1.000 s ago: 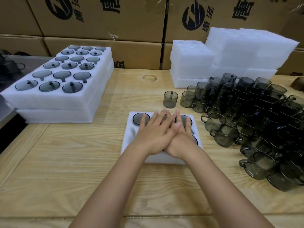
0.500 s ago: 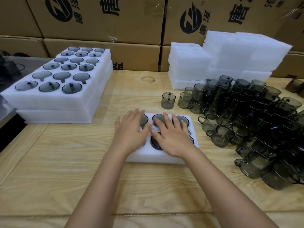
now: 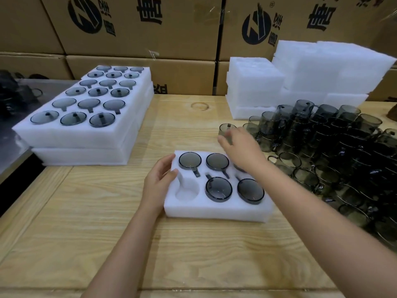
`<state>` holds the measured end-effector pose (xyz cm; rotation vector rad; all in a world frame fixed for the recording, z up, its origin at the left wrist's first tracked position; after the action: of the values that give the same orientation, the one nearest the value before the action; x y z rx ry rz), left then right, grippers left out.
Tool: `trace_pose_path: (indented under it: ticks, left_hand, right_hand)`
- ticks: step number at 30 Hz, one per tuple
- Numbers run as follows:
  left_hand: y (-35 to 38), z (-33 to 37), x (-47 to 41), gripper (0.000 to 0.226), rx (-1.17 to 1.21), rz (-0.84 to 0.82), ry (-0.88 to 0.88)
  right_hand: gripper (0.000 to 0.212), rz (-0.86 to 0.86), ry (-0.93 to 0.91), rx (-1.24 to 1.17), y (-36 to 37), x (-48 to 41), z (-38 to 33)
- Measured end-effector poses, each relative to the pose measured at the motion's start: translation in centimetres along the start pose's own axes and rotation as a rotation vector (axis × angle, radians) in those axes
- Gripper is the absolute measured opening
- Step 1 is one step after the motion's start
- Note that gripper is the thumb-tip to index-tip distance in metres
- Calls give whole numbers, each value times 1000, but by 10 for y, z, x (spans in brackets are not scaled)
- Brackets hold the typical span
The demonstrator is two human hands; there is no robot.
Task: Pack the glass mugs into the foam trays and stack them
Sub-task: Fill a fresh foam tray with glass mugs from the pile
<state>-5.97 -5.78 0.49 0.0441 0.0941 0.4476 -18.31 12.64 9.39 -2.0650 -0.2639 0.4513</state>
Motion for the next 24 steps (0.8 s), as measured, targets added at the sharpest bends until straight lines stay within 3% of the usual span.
trace_pose_path:
  ticks: [6,10,14,20,24]
  left_hand:
    - [-1,3,2,48,-23,18,-3]
    - [-1,2,2,51,-32,19,1]
    - [0,3,2,50,-6,12,11]
    - [6,14,4,32,11,-59,66]
    - [9,26,13,56,-55,-111,163]
  right_hand:
    - [41,-155,70,54,26,-54,28]
    - [18,-100,86,180,30,-62,35]
    - [22,-47,80,201,17,-51,25]
    - [15,159,-182,-60,-25,5,-42]
    - [13,93,-313,-150,-22,54,-75]
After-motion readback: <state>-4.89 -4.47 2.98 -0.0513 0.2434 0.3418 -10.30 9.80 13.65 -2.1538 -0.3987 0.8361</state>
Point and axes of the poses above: each hand's wrist, its own x-axis away from the middle knuckle, its own y-axis out of the palm, z = x × y, the point moved 8 cm from there along -x, towards the middle knuckle, and after that the axes turned 2 degrees about -x, right-handed, at the moved point
